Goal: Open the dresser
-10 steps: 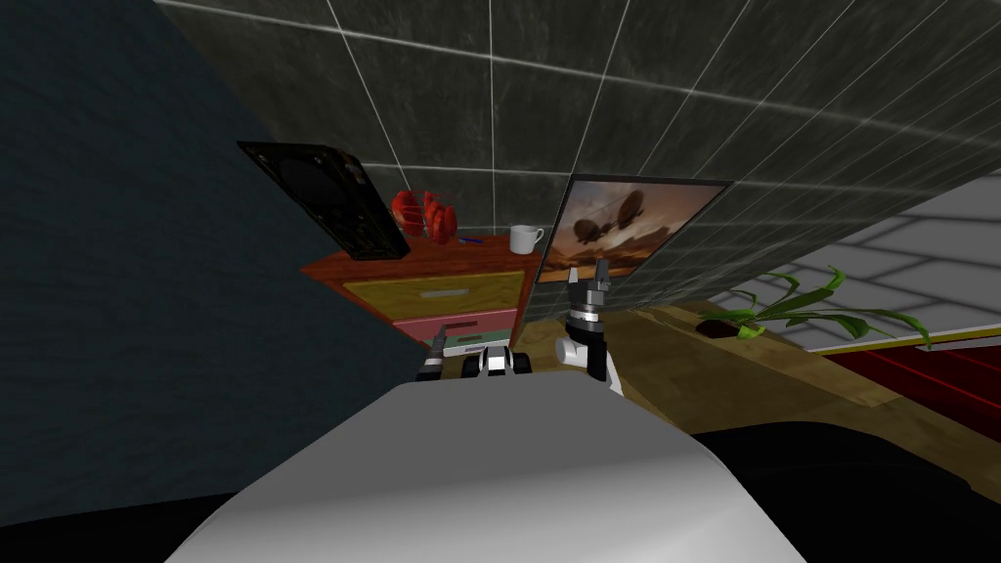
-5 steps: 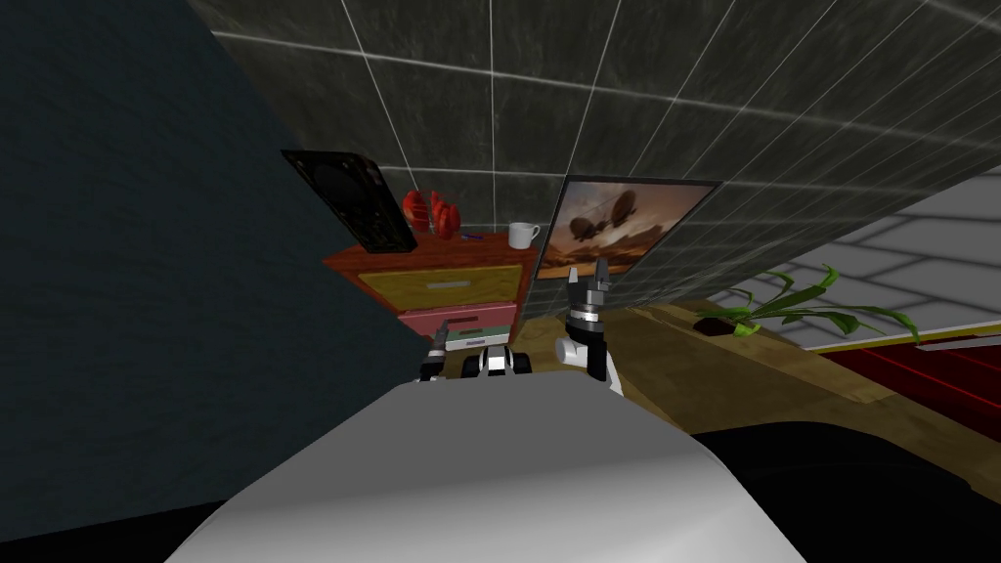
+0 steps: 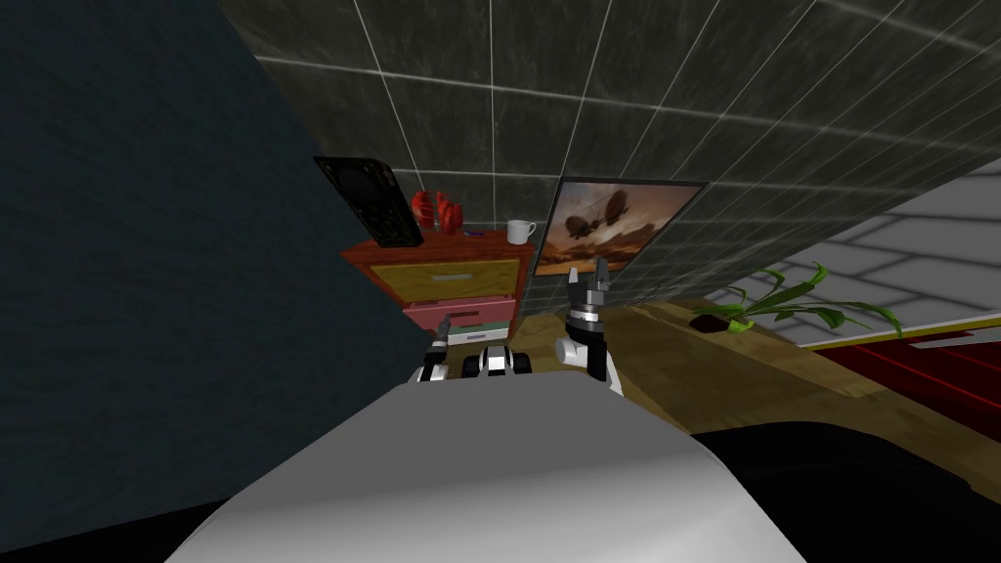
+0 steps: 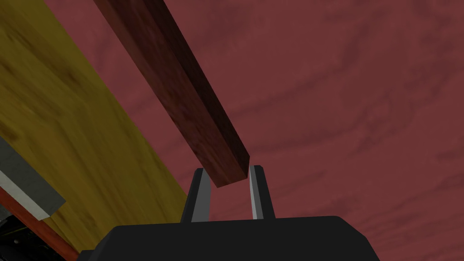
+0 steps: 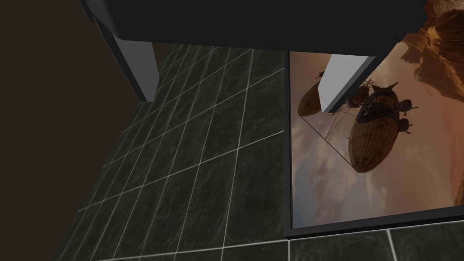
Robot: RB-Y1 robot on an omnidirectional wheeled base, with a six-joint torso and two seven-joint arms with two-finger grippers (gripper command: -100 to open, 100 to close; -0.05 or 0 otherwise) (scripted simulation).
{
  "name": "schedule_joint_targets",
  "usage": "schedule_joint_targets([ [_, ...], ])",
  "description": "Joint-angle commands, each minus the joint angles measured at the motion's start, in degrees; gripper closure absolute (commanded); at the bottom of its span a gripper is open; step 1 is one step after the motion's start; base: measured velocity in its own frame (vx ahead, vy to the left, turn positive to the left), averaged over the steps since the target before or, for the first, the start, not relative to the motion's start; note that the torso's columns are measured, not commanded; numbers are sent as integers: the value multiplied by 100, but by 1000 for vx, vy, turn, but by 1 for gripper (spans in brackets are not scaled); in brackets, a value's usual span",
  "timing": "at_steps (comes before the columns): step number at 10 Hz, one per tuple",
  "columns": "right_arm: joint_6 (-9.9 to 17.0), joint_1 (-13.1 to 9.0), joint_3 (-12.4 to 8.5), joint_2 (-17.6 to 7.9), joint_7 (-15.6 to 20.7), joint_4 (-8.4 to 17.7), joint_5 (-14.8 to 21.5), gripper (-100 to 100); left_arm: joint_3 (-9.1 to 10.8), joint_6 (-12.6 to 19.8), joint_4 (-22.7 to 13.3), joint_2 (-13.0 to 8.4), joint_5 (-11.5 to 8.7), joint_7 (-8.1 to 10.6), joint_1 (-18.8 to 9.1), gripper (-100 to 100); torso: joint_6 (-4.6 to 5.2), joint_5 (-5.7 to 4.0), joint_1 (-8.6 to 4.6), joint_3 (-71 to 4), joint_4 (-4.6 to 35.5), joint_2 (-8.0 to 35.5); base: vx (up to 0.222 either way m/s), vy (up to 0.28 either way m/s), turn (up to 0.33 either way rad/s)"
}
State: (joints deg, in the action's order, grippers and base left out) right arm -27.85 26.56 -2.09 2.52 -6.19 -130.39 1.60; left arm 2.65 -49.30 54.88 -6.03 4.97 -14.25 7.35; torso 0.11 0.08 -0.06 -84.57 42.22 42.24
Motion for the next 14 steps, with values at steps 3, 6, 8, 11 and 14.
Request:
schedule_joint_targets([
  [3,0,0,0,0,0,0,0,0,-24,-73,-730,-47,-144,-82,-613,100,4,8,4,-9,-16,-14,-68,-4,10],
  [6,0,0,0,0,0,0,0,0,-37,-101,-1165,-107,-273,-138,-1035,100,4,7,4,-8,-14,-11,-92,-5,8],
  [8,0,1,0,0,0,0,0,0,-50,-129,-1450,-167,-403,-195,-1297,100,6,7,0,-12,-18,-24,-68,-2,4],
  [11,0,1,0,0,0,0,0,0,-63,-157,-1955,-227,-532,-251,-1731,100,5,5,0,-13,-16,-22,-77,-4,7],
  [14,0,1,0,0,0,0,0,0,-77,-185,-2353,-287,-661,-308,-2124,100,2,-2,-4,-2,-3,-2,-95,-9,10],
])
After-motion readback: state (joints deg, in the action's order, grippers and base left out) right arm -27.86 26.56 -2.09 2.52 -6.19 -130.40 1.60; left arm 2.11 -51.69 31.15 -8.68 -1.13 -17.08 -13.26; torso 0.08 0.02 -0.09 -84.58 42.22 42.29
